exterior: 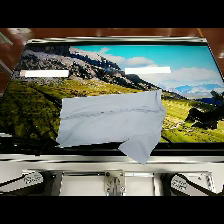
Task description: Fold the shirts.
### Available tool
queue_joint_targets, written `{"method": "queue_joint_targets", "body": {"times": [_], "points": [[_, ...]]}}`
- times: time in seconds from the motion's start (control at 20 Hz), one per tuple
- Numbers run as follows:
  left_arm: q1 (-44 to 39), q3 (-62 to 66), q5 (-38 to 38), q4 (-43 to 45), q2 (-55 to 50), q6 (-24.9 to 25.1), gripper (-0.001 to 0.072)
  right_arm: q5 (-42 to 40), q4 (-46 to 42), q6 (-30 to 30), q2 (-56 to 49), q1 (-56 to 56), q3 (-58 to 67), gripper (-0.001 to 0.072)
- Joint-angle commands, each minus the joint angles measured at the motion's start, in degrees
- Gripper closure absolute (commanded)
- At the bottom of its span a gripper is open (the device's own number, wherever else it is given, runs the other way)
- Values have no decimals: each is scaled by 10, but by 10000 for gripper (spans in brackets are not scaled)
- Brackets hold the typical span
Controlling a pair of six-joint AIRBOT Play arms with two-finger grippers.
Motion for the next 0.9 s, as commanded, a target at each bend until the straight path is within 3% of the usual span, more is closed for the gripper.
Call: {"method": "queue_joint_targets", "body": {"times": [0.0, 0.15, 0.2, 0.3, 0.4, 0.45, 0.85], "points": [[0, -5, 33, -7, -3, 3, 406, 10, 0, 2, 0, 0, -7, 205], [0, -5, 31, -9, -3, 1, 412, 25, 17, -21, 0, 0, -55, 204], [0, -5, 29, -9, -3, -1, 526, 32, 29, -36, 0, 0, -76, 204], [0, -5, 20, -9, -3, -1, 671, 41, 52, -57, 1, 0, -118, 204], [0, -5, 12, -9, -3, 2, 672, 42, 79, -78, 1, 0, -153, 194], [0, -4, 9, -9, -3, 4, 672, 42, 100, -89, 1, 0, -169, 119], [0, -4, -1, -9, -1, 16, 672, -16, 188, -129, 1, 0, -290, 136]]}}
